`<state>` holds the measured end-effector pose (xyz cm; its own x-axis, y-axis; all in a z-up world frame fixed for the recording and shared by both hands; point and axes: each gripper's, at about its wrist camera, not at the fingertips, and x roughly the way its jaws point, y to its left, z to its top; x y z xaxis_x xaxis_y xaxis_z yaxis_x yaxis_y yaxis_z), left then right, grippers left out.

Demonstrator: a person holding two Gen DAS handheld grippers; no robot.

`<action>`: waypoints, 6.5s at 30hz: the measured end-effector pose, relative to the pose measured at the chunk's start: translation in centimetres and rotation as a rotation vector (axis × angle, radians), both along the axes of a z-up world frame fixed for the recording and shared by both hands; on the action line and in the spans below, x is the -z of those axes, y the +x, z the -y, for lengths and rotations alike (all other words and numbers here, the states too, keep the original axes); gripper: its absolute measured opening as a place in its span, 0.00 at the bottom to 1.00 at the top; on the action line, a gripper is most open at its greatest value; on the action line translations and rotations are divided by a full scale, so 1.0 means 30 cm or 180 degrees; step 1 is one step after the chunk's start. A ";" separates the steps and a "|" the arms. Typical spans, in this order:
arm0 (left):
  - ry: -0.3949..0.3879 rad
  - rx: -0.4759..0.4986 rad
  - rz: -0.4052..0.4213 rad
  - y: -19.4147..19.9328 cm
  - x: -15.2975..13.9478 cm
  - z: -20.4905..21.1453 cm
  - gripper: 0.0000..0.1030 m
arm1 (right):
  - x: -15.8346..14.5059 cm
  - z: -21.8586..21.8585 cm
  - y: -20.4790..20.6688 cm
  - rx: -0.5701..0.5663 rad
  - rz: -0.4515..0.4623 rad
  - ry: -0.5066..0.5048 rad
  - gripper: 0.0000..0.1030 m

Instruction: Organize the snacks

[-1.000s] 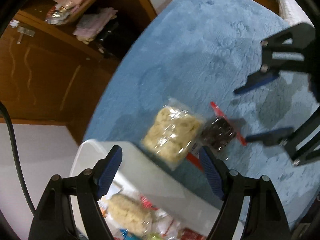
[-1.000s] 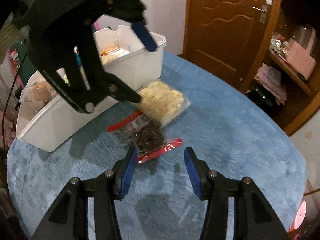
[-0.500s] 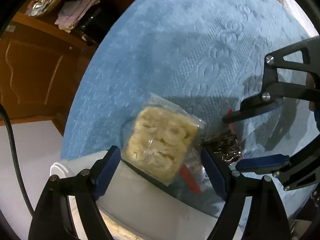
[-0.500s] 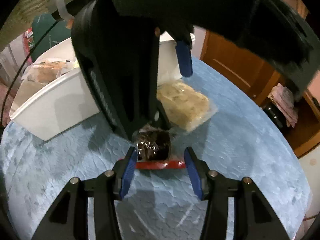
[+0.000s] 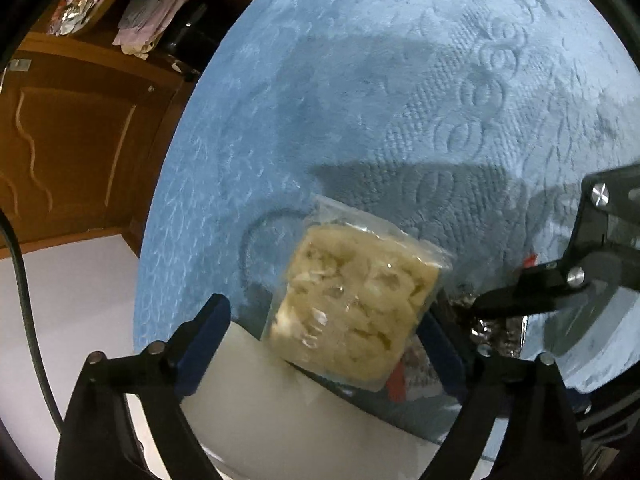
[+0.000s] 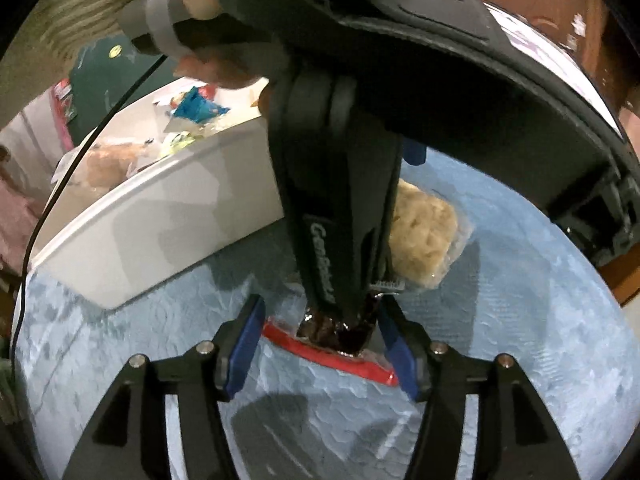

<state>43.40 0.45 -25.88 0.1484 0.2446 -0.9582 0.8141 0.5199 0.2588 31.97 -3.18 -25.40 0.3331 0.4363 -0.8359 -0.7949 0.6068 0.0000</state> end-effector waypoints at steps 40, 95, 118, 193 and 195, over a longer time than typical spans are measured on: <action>-0.0337 -0.0803 0.0048 -0.135 -0.077 0.008 0.58 | -0.109 0.291 -0.205 0.0743 -0.0032 -0.0269 0.49; -0.1779 -0.3237 0.1322 -0.376 -0.616 -0.942 0.90 | -0.595 -0.469 -0.028 0.1191 0.0496 0.0067 0.51; -0.2210 -0.2801 0.1868 -0.859 -0.983 -0.511 0.98 | -0.940 -0.066 -0.483 0.1760 0.0667 0.0442 0.57; -0.2103 -0.2722 0.2068 -1.479 -0.733 -0.156 0.98 | -0.722 0.255 -1.134 0.2782 0.0762 0.0390 0.63; -0.2099 -0.2722 0.2069 -1.478 -0.733 -0.155 0.98 | -0.721 0.257 -1.130 0.2787 0.0751 0.0392 0.63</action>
<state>-0.94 5.08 -3.88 0.6682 -0.0010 -0.7440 -0.0258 0.9994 -0.0245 -1.94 -10.90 -3.77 0.7433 0.0289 -0.6684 -0.0384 0.9993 0.0006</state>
